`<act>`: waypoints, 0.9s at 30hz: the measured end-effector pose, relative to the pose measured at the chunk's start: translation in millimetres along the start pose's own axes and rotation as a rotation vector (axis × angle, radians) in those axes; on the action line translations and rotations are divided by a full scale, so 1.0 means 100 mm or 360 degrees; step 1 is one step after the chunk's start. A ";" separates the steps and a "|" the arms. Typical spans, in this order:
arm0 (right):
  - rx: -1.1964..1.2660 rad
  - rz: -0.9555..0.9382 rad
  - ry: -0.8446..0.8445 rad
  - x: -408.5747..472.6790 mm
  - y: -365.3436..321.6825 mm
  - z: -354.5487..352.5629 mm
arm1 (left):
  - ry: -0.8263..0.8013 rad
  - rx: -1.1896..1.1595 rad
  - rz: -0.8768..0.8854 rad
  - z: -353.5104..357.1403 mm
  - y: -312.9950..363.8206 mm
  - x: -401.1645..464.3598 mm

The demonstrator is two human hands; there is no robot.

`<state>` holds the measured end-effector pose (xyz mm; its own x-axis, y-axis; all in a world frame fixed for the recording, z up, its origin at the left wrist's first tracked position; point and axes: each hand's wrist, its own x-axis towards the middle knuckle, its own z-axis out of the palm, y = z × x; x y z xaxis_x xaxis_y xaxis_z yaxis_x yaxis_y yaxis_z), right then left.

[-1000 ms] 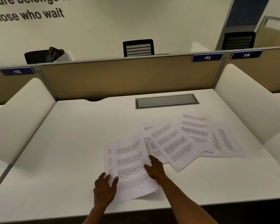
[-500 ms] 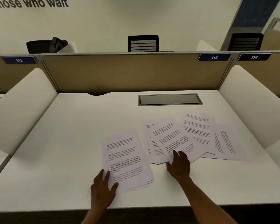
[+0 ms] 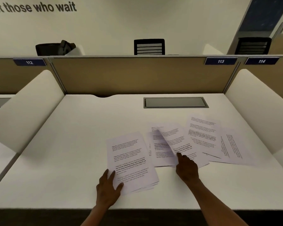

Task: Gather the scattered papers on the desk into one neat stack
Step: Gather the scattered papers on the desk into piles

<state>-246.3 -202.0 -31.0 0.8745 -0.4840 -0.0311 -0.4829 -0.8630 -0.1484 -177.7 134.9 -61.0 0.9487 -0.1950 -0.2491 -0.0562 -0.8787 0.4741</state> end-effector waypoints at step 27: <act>0.0591 -0.0263 -0.0106 -0.16 -1.02 0.03 | 0.0014 -0.1030 -0.0483 -0.49 0.20 0.33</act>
<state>-210.6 -105.5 -18.4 0.9459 -0.3221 -0.0389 -0.2971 -0.8115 -0.5032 -132.0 132.4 -18.3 0.8958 0.0228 -0.4439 0.4040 -0.4584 0.7917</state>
